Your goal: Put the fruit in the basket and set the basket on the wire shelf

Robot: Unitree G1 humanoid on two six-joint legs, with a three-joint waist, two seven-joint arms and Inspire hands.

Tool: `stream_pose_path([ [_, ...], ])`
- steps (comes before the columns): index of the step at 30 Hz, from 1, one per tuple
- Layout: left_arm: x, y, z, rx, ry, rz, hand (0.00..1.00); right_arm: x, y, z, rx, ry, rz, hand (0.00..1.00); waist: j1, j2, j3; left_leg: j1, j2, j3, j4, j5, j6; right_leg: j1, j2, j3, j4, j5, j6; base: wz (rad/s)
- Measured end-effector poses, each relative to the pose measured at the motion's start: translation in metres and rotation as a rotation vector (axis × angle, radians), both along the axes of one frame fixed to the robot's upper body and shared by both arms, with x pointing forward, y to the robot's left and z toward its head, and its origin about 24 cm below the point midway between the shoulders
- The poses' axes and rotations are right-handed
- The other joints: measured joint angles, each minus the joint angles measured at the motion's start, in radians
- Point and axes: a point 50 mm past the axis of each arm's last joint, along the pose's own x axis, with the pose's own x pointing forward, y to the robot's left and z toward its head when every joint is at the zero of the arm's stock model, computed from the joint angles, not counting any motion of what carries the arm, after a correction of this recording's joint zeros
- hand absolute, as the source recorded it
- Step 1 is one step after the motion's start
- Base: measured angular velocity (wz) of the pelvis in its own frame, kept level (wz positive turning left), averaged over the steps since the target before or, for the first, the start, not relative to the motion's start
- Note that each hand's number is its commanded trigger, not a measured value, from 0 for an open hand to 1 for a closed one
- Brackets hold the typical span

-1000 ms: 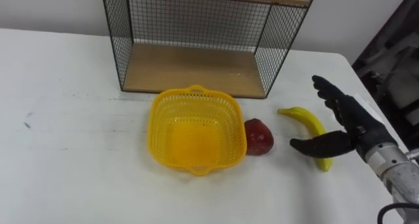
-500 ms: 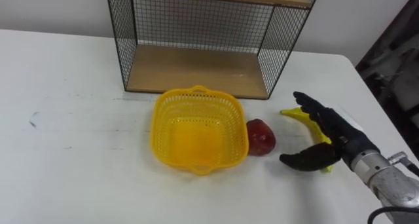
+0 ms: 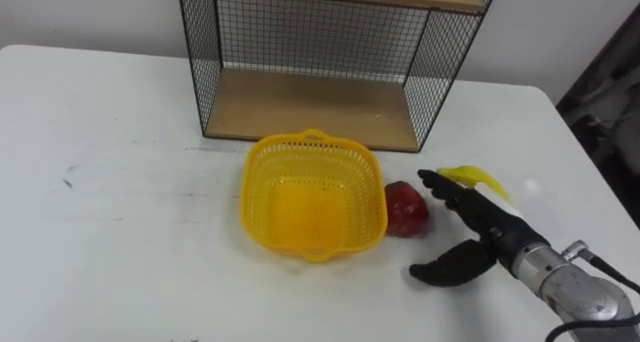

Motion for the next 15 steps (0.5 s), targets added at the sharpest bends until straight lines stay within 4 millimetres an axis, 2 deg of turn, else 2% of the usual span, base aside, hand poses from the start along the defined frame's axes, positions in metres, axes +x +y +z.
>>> stream_pose_path([
  [15, 0.0040, -0.0018, -0.0006, -0.003, -0.007, 0.000, 0.00, 0.0049, -0.0001, -0.0007, 0.006, 0.005, 0.000, 0.00, -0.001, 0.001, -0.0020, -0.010, -0.001, -0.016, 0.008, 0.000, 0.000, 0.001, -0.002, -0.017, 0.000, 0.000, 0.000, 0.02],
])
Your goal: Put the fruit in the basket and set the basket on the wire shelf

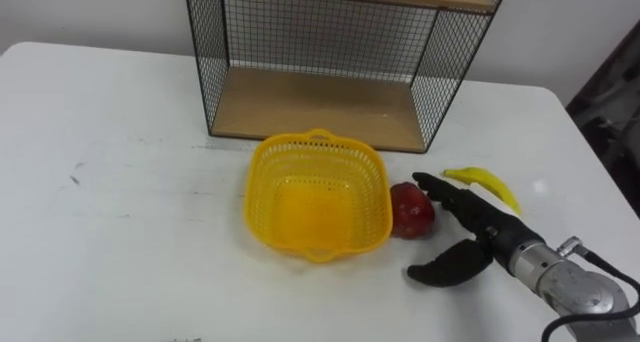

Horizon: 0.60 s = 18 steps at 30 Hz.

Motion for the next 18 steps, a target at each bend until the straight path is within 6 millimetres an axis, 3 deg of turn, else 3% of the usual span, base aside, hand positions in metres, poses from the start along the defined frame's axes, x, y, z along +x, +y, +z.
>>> stream_pose_path([
  [10, -0.004, -0.003, -0.001, -0.005, 0.011, 0.006, 0.00, -0.001, 0.000, -0.007, 0.017, -0.002, -0.045, 0.00, 0.002, 0.010, -0.0056, 0.001, -0.001, -0.003, 0.009, 0.000, 0.000, 0.007, -0.001, -0.007, 0.000, 0.001, -0.001, 0.00],
  [18, -0.007, -0.004, -0.002, -0.009, 0.021, 0.009, 0.00, -0.001, 0.000, -0.011, 0.056, -0.012, -0.081, 0.00, 0.002, 0.011, -0.0054, 0.002, 0.000, -0.003, 0.011, 0.000, 0.000, 0.009, -0.002, -0.008, 0.001, 0.002, -0.001, 0.00],
])
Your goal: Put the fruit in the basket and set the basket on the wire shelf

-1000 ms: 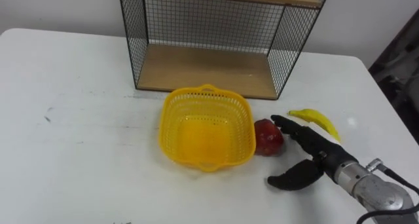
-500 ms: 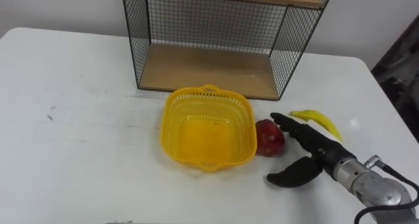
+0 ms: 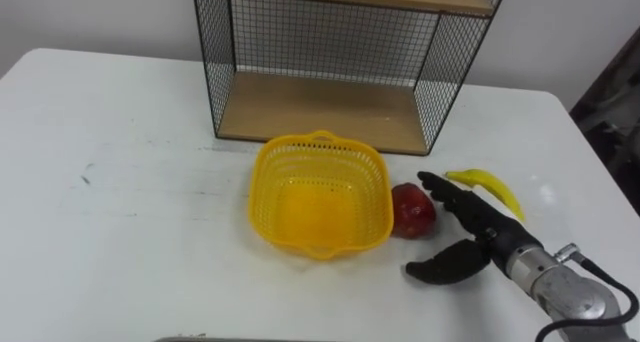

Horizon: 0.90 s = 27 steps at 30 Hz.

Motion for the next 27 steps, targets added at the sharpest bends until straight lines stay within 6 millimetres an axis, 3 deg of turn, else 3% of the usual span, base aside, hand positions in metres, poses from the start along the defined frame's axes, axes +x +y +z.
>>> stream_pose_path([
  [14, -0.0001, 0.0004, 0.0001, 0.007, 0.004, -0.016, 0.00, 0.0005, -0.0011, -0.0026, 0.070, -0.018, -0.062, 0.00, 0.001, -0.016, 0.0075, -0.002, -0.002, -0.008, -0.005, 0.000, 0.000, 0.014, 0.003, 0.000, -0.034, 0.006, 0.003, 0.00],
  [27, 0.0019, 0.0007, 0.0003, 0.016, 0.016, -0.069, 0.00, 0.0046, -0.0009, -0.0058, 0.108, -0.017, -0.093, 0.00, 0.003, -0.015, 0.0048, -0.002, -0.001, -0.009, -0.003, 0.000, 0.000, 0.015, 0.004, -0.001, -0.033, 0.007, 0.003, 0.00],
])
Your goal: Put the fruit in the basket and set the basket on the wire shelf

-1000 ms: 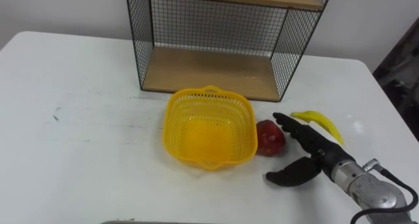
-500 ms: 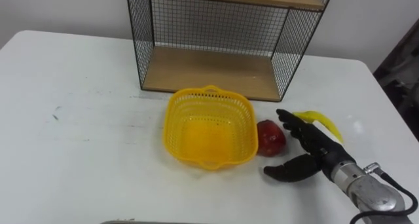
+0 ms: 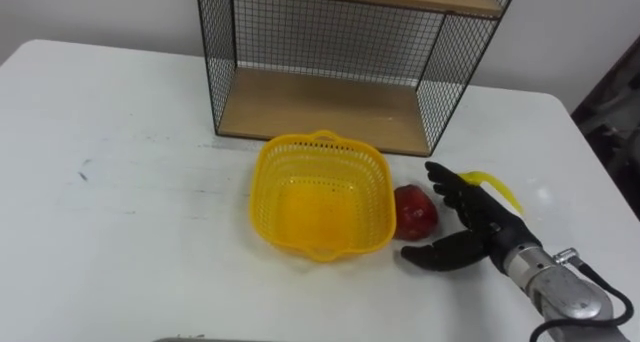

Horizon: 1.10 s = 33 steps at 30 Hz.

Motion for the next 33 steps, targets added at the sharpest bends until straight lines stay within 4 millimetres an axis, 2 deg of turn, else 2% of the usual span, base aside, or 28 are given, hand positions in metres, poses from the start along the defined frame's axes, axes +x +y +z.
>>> stream_pose_path([
  [10, -0.0023, -0.0001, -0.0001, -0.001, 0.009, -0.007, 0.00, -0.0001, 0.0015, -0.0010, -0.004, 0.000, -0.002, 0.00, -0.001, 0.009, -0.0076, 0.001, 0.001, -0.001, 0.000, 0.000, 0.000, 0.001, 0.001, -0.001, 0.001, 0.002, -0.001, 0.00],
  [11, -0.0025, 0.0000, -0.0001, 0.000, 0.011, -0.007, 0.00, -0.0002, 0.0018, -0.0012, -0.004, 0.000, -0.003, 0.48, -0.001, 0.009, -0.0078, 0.002, 0.001, -0.001, 0.000, 0.000, 0.000, 0.001, 0.001, -0.001, 0.001, 0.002, -0.001, 0.00],
  [12, -0.0024, 0.0000, -0.0001, 0.000, 0.011, -0.008, 0.00, -0.0002, 0.0019, -0.0012, -0.005, 0.000, -0.003, 0.60, -0.001, 0.009, -0.0078, 0.002, 0.001, -0.001, 0.000, 0.000, 0.000, 0.001, 0.001, -0.001, 0.001, 0.002, -0.001, 0.00],
  [14, -0.0027, 0.0000, -0.0001, 0.000, 0.014, -0.009, 0.00, -0.0003, 0.0040, -0.0021, -0.004, 0.002, 0.001, 1.00, 0.000, 0.009, -0.0078, 0.002, 0.001, -0.001, 0.000, 0.000, 0.000, 0.002, 0.001, -0.001, 0.001, 0.003, -0.001, 0.00],
  [22, -0.0056, 0.0003, -0.0001, 0.004, 0.030, -0.004, 0.00, 0.0044, -0.0031, -0.0008, -0.044, -0.008, -0.044, 1.00, -0.002, 0.010, -0.0073, 0.010, 0.001, -0.006, 0.000, 0.000, 0.000, 0.012, 0.001, -0.008, 0.000, 0.004, -0.001, 0.01],
  [33, -0.0060, 0.0006, -0.0002, 0.010, 0.044, 0.007, 0.00, 0.0038, 0.0059, -0.0038, -0.042, 0.013, -0.005, 1.00, -0.004, 0.009, -0.0097, 0.012, -0.001, -0.018, 0.008, 0.000, 0.000, 0.021, -0.003, -0.025, 0.000, 0.004, -0.001, 0.03],
])
